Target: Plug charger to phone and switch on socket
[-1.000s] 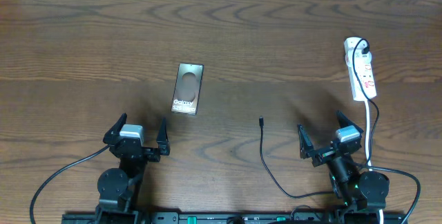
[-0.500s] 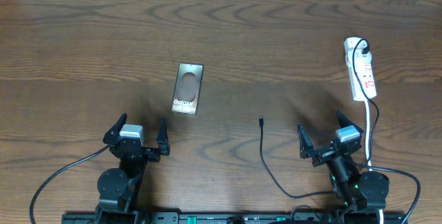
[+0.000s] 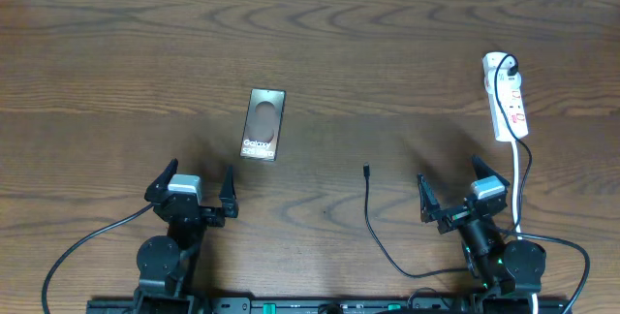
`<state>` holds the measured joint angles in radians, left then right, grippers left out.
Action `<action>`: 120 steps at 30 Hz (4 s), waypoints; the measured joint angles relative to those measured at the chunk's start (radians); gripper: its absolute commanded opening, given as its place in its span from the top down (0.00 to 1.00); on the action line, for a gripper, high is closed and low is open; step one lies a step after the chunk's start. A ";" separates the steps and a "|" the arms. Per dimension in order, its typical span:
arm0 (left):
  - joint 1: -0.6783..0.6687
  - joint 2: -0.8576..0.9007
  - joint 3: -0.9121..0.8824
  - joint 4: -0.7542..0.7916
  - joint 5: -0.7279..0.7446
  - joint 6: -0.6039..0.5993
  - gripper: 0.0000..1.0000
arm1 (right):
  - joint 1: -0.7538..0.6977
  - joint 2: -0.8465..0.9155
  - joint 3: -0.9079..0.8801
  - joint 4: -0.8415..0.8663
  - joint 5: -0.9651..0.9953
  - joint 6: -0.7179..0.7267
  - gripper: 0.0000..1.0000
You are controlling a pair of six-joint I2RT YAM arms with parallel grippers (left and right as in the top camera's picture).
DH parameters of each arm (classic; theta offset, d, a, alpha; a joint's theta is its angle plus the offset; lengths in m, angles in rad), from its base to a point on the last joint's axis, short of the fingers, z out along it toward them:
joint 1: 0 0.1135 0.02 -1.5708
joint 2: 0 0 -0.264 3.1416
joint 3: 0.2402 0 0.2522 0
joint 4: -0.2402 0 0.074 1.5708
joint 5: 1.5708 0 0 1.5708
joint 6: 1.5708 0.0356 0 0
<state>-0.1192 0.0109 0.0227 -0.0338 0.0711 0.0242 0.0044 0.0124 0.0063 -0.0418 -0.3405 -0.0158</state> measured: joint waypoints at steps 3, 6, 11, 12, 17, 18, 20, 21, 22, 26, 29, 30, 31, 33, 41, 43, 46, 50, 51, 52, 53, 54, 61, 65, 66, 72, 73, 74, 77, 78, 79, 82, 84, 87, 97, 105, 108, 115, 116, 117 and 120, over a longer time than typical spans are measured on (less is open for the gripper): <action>0.000 0.000 0.000 0.000 0.000 0.000 0.02 | 0.000 0.000 0.000 0.000 0.000 0.000 0.01; 0.000 0.000 0.000 0.000 0.000 0.000 0.02 | 0.000 0.000 0.000 0.000 0.000 0.000 0.01; 0.000 0.000 0.000 0.000 0.000 0.000 0.02 | 0.000 0.000 0.000 0.000 0.000 0.000 0.01; 0.000 0.000 0.000 0.000 0.000 0.000 0.02 | 0.000 0.000 0.000 0.000 0.000 0.000 0.01; 0.000 0.000 0.000 0.000 0.000 0.000 0.02 | 0.000 0.000 0.000 0.000 0.000 0.000 0.01; 0.000 0.000 0.000 0.000 0.000 0.000 0.02 | 0.000 0.000 0.000 0.000 0.000 0.000 0.01; 0.000 0.000 0.000 0.000 0.000 0.000 0.02 | 0.000 0.000 0.000 0.000 0.000 0.000 0.01; 0.000 0.000 0.000 0.000 0.000 0.000 0.02 | 0.000 0.000 0.000 0.000 0.000 0.000 0.01; 0.000 0.000 0.000 0.002 0.000 0.000 0.02 | 0.000 0.000 0.000 0.000 0.000 0.000 0.01; 0.000 0.000 -0.006 0.043 0.014 -0.001 0.02 | 0.000 0.000 0.000 0.000 0.000 0.000 0.01; 0.000 0.000 0.000 0.079 0.035 -0.030 0.02 | 0.000 0.000 0.000 0.000 0.000 0.000 0.01; 0.000 0.000 0.007 0.078 0.036 -0.047 0.02 | 0.000 0.000 0.000 0.000 0.000 0.000 0.01; 0.000 0.002 0.020 0.075 0.039 -0.059 0.02 | 0.000 0.000 0.000 0.000 0.000 0.000 0.01; 0.000 0.014 0.063 0.066 0.041 -0.092 0.02 | 0.000 0.000 0.000 0.000 0.000 0.000 0.01; 0.000 0.231 0.473 -0.213 0.054 -0.189 0.02 | 0.000 0.000 0.000 -0.002 0.001 0.000 0.01; 0.000 0.335 0.623 -0.326 0.054 -0.202 0.02 | 0.000 0.000 0.000 -0.002 0.002 0.000 0.01; 0.000 0.525 0.885 -0.507 0.055 -0.209 0.02 | 0.000 0.000 0.000 -0.002 0.004 0.000 0.01; 0.000 0.790 1.242 -0.689 0.055 -0.212 0.02 | 0.000 0.000 0.000 -0.003 0.004 0.000 0.01; 0.001 0.840 1.302 -0.724 0.055 -0.212 0.02 | 0.000 0.001 0.000 -0.001 0.005 0.000 0.01; 0.001 0.906 1.390 -0.800 0.055 -0.211 0.02 | 0.000 0.000 0.000 -0.002 0.005 0.000 0.01; 0.001 0.973 1.475 -0.860 0.055 -0.212 0.02 | 0.000 0.000 0.000 -0.002 0.005 0.000 0.01; 0.001 1.031 1.545 -0.896 0.055 -0.211 0.02 | 0.000 0.001 0.000 -0.002 0.005 0.000 0.01; 0.001 1.468 1.938 -1.212 0.057 -0.192 0.02 | 0.000 0.000 0.000 -0.002 0.007 0.000 0.01; 0.001 1.609 1.948 -1.304 0.058 -0.184 0.02 | 0.000 0.000 0.000 -0.002 0.007 0.000 0.01; 0.001 1.645 1.948 -1.318 0.058 -0.183 0.02 | 0.000 0.000 0.000 -0.002 0.008 0.000 0.01; 0.001 1.793 1.948 -1.347 0.058 -0.181 0.28 | 0.000 0.000 0.000 -0.002 0.007 0.000 0.01; 0.001 1.809 1.948 -1.358 0.058 -0.182 0.38 | 0.000 0.000 0.000 -0.002 0.007 0.000 0.01; 0.001 1.827 1.948 -1.373 0.056 -0.177 0.50 | 0.000 0.000 0.000 -0.002 0.008 0.000 0.01; 0.001 1.863 1.948 -1.400 0.058 -0.179 0.92 | 0.000 0.000 0.000 -0.002 0.007 0.000 0.01; 0.001 1.872 1.948 -1.406 0.058 -0.179 0.92 | 0.000 0.000 0.000 -0.002 0.008 0.000 0.01; 0.001 1.882 1.948 -1.408 0.058 -0.180 0.93 | 0.000 0.000 0.000 -0.002 0.007 0.000 0.01; 0.000 1.908 1.947 -1.409 0.058 -0.178 0.92 | 0.000 0.000 0.000 -0.002 0.008 0.000 0.01; 0.000 1.921 1.934 -1.408 0.058 -0.182 0.70 | 0.000 0.000 0.000 -0.002 0.007 0.000 0.01; 0.000 1.931 1.902 -1.404 0.058 -0.187 0.36 | 0.000 0.000 0.000 -0.002 0.008 0.000 0.01; -0.001 1.951 1.785 -1.255 0.058 -0.212 0.14 | 0.000 0.000 0.000 -0.002 0.007 0.000 0.01; -0.068 1.951 1.640 -1.071 0.058 -0.212 0.10 | 0.000 0.000 0.000 -0.002 0.008 0.000 0.01; -0.111 1.951 1.594 -1.006 0.055 -0.212 0.10 | 0.000 0.000 0.000 -0.002 0.007 0.000 0.01; -0.174 1.951 1.518 -0.914 0.007 -0.212 0.10 | 0.000 0.000 0.000 -0.002 0.008 0.000 0.01; -0.178 1.951 1.506 -0.905 -0.005 -0.212 0.09 | 0.000 0.000 0.000 -0.002 0.007 0.000 0.01; -0.179 1.951 1.500 -0.901 -0.011 -0.212 0.09 | 0.000 0.000 0.000 -0.002 0.008 0.000 0.01; -0.178 1.951 1.472 -0.861 -0.029 -0.212 0.08 | 0.000 0.000 0.000 -0.002 0.008 0.000 0.01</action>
<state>-0.2974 1.9621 1.4952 -0.8951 0.0422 -0.1875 0.0044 0.0128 0.0063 -0.0437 -0.3328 -0.0158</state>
